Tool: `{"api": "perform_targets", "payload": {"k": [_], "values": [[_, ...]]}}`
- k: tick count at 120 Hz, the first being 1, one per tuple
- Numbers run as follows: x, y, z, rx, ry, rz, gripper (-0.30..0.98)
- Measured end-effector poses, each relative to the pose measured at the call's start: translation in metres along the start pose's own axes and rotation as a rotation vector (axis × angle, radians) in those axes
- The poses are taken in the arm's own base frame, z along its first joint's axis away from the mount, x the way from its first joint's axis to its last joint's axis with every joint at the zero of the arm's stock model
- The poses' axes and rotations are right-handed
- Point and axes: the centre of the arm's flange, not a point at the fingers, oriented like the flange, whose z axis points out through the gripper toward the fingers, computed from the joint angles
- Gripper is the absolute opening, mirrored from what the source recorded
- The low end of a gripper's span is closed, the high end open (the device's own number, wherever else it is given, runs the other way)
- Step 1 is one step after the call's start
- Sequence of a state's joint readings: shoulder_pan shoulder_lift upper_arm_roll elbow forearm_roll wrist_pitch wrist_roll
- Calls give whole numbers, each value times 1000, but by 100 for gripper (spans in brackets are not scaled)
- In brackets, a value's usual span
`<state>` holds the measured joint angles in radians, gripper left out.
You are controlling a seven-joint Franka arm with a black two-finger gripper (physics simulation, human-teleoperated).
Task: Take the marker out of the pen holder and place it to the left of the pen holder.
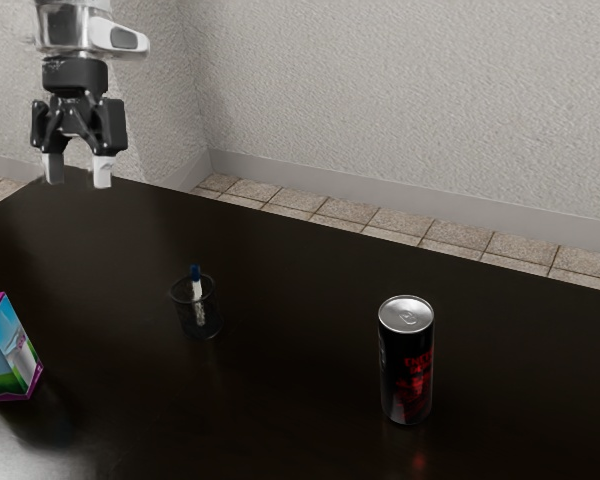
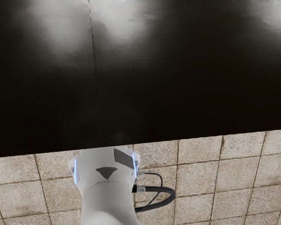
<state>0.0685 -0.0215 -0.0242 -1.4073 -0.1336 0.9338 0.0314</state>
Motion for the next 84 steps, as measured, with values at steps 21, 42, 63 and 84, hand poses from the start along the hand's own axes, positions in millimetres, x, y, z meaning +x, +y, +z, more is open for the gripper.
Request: {"api": "perform_targets", "payload": {"k": [21, 42, 63, 84], "values": [[75, -32, 7, -7, 165, -35, 69], [180, -111, 62, -34, 246, -118, 69], [230, -126, 136, -14, 337, -99, 69], [248, -122, 152, -21, 527, 89, 68]]}}
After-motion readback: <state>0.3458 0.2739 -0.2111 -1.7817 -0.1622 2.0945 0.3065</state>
